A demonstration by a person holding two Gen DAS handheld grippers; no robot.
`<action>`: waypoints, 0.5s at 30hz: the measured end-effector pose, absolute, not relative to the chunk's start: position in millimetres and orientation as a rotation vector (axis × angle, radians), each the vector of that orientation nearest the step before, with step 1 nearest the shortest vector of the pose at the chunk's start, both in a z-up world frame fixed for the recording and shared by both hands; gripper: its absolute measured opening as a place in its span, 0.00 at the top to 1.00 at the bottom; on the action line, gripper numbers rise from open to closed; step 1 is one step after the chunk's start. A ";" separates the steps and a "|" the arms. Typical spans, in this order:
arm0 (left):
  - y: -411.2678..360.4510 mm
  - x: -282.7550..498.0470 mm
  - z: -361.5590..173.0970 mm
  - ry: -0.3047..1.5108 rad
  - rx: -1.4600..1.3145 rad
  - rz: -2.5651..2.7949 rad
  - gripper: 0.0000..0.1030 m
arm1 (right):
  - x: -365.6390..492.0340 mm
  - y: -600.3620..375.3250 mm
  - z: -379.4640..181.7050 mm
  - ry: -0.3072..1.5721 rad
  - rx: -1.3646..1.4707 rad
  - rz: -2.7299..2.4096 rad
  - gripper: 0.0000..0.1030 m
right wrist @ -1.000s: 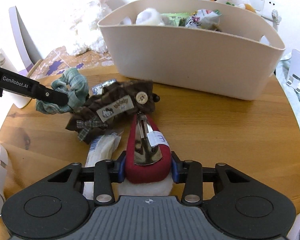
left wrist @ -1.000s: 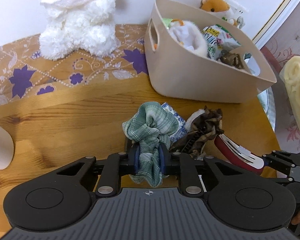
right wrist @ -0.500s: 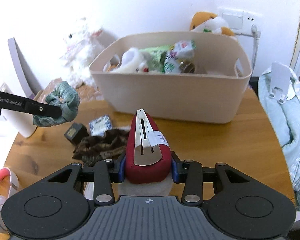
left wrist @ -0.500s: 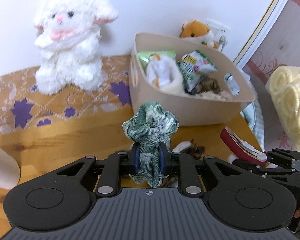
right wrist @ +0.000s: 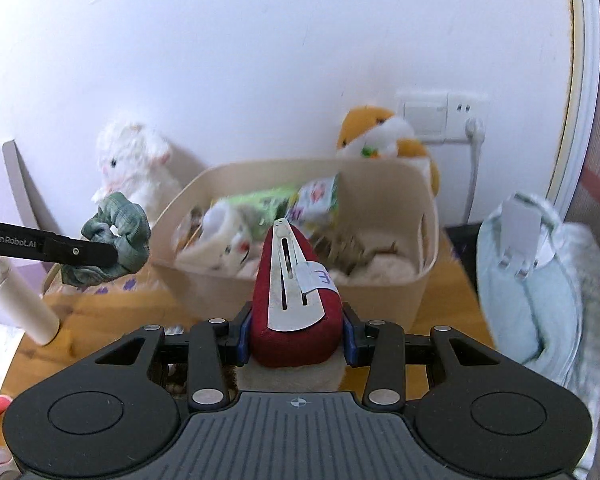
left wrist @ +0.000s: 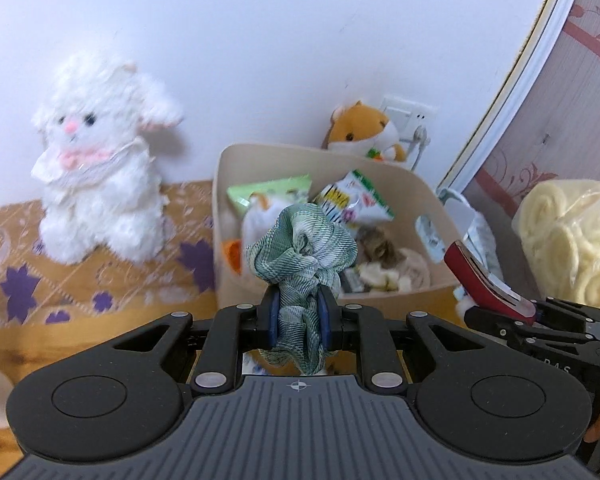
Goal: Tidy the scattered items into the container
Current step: 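Carry scrunchie and glasses case into the basket and open both tools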
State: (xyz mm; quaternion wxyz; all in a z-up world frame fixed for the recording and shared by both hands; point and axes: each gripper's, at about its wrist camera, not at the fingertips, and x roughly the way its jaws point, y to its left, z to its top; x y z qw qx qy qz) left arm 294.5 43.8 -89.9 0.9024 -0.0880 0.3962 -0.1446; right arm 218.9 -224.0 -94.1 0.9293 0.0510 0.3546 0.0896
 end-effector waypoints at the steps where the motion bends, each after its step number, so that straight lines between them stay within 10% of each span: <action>1: 38.7 298.5 -88.2 0.817 -0.183 -0.301 0.81 | 222.5 -226.8 -92.3 0.723 0.102 0.180 0.62; 15: -20.0 358.8 -106.0 0.838 -0.183 -0.276 0.81 | 293.3 -258.9 -82.3 0.704 0.086 0.178 0.62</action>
